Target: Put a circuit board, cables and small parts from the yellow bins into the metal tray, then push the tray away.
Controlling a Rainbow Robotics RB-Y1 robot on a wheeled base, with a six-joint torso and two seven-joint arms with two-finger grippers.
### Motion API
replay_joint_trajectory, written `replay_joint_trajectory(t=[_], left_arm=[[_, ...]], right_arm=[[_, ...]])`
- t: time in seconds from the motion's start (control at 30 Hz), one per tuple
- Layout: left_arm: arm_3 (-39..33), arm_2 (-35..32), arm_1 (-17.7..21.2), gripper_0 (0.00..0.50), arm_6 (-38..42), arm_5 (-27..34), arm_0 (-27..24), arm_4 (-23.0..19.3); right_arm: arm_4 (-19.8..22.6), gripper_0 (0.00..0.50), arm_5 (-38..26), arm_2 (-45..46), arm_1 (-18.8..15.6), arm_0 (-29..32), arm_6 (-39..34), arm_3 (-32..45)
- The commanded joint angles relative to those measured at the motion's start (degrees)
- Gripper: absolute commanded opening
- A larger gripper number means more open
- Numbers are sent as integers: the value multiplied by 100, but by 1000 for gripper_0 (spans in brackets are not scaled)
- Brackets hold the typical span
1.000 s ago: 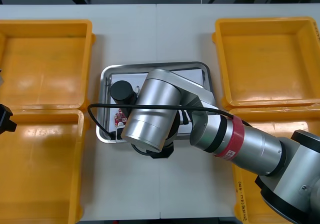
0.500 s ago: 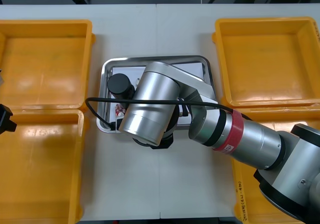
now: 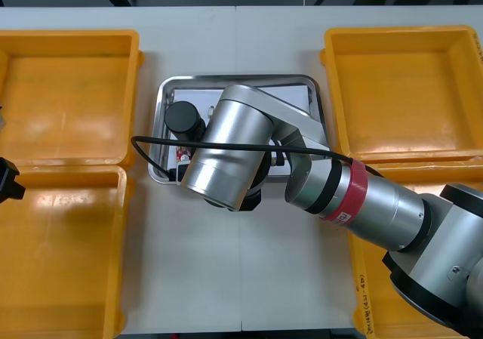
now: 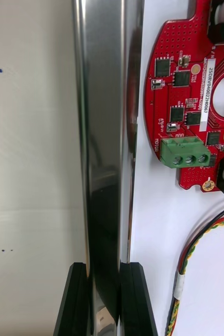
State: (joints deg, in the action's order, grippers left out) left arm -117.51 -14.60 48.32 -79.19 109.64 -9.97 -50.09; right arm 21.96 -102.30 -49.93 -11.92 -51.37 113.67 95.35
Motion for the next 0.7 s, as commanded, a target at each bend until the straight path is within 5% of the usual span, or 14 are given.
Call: replay_joint_trajectory(t=[0.03, 0.7], left_arm=[[-26, -174, -42, 500, -351, 36, 109, 52], [-26, -174, -42, 500, -351, 36, 109, 52]], right_arm=[[-87, 0, 175, 176, 111, -303, 155, -104], [-122, 0, 755, 212, 111, -611, 322, -790]])
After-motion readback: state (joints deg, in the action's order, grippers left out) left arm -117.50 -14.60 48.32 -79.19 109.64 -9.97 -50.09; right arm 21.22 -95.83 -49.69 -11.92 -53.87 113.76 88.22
